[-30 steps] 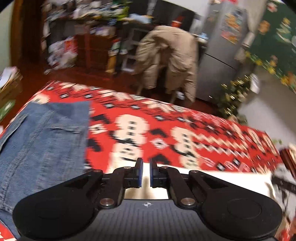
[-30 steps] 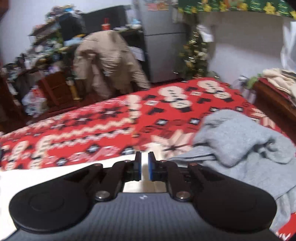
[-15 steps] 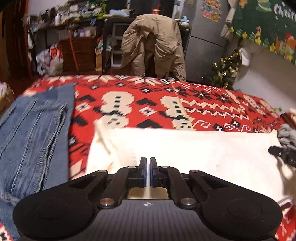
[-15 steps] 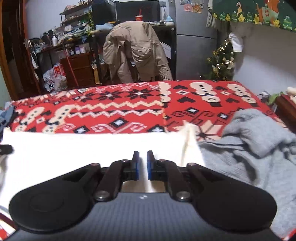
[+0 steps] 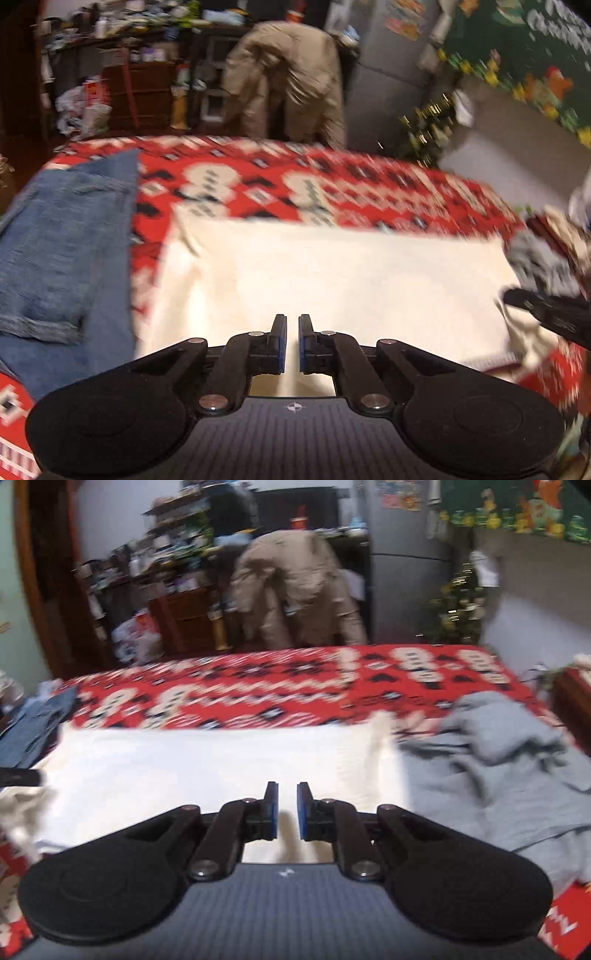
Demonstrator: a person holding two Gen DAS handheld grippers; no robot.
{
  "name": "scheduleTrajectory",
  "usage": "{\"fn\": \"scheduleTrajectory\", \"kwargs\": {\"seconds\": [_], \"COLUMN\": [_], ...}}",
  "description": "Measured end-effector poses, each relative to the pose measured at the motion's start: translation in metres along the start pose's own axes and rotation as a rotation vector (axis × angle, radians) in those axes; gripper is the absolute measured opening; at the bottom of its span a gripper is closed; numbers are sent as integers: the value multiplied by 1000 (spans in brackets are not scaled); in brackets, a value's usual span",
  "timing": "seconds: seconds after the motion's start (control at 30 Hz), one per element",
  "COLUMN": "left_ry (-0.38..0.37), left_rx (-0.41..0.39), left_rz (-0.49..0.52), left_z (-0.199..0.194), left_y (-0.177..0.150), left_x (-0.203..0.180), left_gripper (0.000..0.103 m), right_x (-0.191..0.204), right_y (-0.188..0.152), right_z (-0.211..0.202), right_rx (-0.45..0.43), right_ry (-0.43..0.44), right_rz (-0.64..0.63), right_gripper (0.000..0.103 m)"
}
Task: Fold clothes
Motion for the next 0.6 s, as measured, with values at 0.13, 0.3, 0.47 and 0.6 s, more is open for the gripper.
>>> {"fn": "scheduleTrajectory", "kwargs": {"seconds": [0.13,0.3,0.47,0.6], "left_ry": [41,53,77,70], "left_rx": [8,25,34,32], "left_rz": [27,-1,-24,-46], "left_z": [0,-9,-18,-26], "left_y": [-15,-20,-24,-25], "left_x": [5,14,19,17], "left_gripper": [7,5,5,4], "right_x": [2,-18,-29,-24], "right_y": [-19,-31,-33,-25], "right_z": [9,-1,-11,-27], "right_rx": [104,145,176,139], "right_ry": [-45,3,23,-28], "right_rz": [-77,61,95,69], "right_gripper": [11,8,3,5]}}
Point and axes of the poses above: each gripper's, at about its wrist camera, not at the fingertips, and z roughly the way its jaws point, x to its left, y to its top, the point moved 10 cm from there along z, roughly the way its jaws point, and after that the axes turned 15 degrees about -z, right-handed, at the moved point
